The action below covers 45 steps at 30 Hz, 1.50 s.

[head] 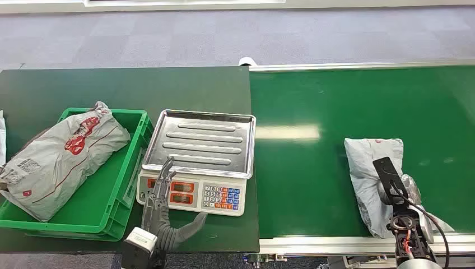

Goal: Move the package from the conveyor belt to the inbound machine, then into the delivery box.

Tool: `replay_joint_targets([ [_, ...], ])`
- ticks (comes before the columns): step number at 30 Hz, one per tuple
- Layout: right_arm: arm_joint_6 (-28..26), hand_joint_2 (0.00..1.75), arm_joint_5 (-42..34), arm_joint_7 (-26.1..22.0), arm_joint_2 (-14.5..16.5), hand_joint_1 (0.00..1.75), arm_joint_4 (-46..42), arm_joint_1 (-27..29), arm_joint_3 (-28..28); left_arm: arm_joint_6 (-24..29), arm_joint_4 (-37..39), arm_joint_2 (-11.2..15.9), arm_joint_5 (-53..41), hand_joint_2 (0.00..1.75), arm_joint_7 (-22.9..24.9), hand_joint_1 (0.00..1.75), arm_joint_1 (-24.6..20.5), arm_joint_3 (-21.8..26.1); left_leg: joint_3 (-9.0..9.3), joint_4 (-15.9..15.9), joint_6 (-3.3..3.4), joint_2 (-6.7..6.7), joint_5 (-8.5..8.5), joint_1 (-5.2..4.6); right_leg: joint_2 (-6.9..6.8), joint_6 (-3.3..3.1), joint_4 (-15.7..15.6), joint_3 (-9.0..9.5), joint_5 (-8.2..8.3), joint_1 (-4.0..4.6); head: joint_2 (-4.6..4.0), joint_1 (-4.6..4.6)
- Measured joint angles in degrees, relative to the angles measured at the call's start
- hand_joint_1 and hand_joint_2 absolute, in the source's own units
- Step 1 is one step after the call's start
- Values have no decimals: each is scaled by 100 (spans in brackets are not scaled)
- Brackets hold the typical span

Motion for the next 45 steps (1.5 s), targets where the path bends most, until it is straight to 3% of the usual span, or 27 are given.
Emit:
replay_joint_targets([
  [6, 157, 175, -35, -369, 511, 175, -1720, 150, 458, 119, 11, 31, -230, 175, -332, 0, -466, 268, -26, 0, -9, -7, 14, 0, -1, -3, 13, -29, 2, 1, 0, 1],
  [11, 944, 175, -190, -563, 828, 175, -2469, -224, 1424, 93, 125, 9, -58, 175, -441, 0, -1196, 453, -27, 0, -10, -2, 18, 0, 0, -5, 14, -31, 3, 1, -1, 3],
  [21, 1599, 175, -546, -1272, 1201, 175, -2108, -677, 2930, -131, 149, -147, -55, 175, -188, 0, -1641, 656, -44, 1, -10, -10, 17, 0, -5, -3, 14, -47, 2, 0, 0, 3],
  [30, 1731, 175, -333, -1616, 1392, 175, -1332, -943, 3384, -137, 151, -254, -246, 175, -61, 0, -1694, 894, -46, 0, -10, -9, 17, 0, -5, -4, 14, -49, 3, 0, 0, 3],
  [37, 1339, 175, 89, -2258, 1579, 175, -783, -1039, 3781, -62, 151, -316, -202, 175, -38, 0, -1687, 1361, -46, 0, -10, -9, 17, 1, -5, -5, 14, -51, 2, 2, 0, 3],
  [45, 917, 175, 43, -2562, 1644, 175, -824, -1002, 4124, -7, 167, -360, -155, 175, -71, 0, -1581, 1663, -47, 0, -10, -9, 17, 0, -5, -4, 14, -52, 2, 0, 0, 4],
])
